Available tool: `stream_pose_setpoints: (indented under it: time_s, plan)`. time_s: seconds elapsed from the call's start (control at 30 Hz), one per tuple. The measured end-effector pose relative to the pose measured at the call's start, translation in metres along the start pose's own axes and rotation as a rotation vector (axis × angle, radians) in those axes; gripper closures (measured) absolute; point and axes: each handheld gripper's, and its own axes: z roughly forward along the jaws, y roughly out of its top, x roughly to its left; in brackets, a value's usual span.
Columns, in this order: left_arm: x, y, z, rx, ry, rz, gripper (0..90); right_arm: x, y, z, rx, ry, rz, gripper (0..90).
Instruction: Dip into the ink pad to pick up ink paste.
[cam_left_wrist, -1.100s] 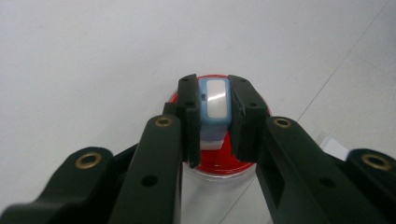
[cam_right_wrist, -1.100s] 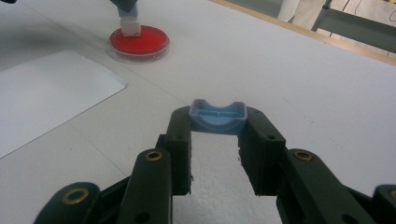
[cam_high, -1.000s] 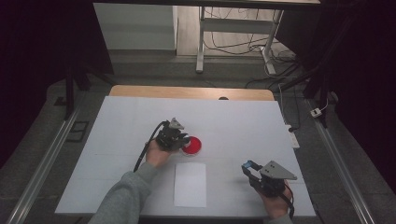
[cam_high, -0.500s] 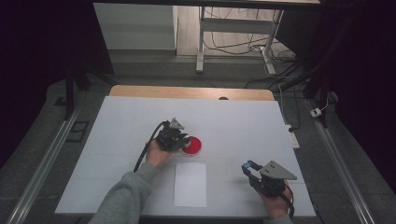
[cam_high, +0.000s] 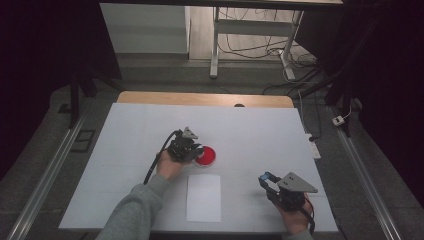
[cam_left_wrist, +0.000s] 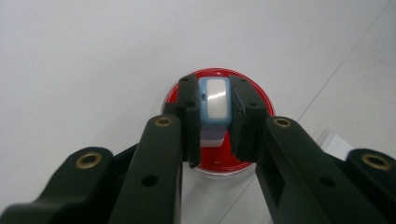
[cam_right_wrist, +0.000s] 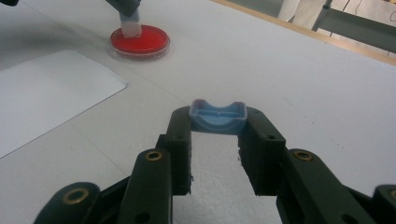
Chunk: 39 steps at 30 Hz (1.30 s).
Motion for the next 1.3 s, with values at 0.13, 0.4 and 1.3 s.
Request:
stream_pose_setpoints:
  time_s: [0.13,0.4,1.3]
  plan:
    - [-0.001,0.000,0.000,0.000,0.003,0.007,76.2,0.000,0.000,0.000,0.000,0.000,0.000,65.0]
    - [-0.002,-0.002,0.000,-0.007,0.011,0.011,76.2,0.000,0.000,0.000,0.001,0.002,-0.001,65.0]
    - [0.002,-0.001,-0.018,-0.087,-0.007,-0.008,76.0,0.000,0.000,0.000,0.005,-0.001,-0.001,65.0]
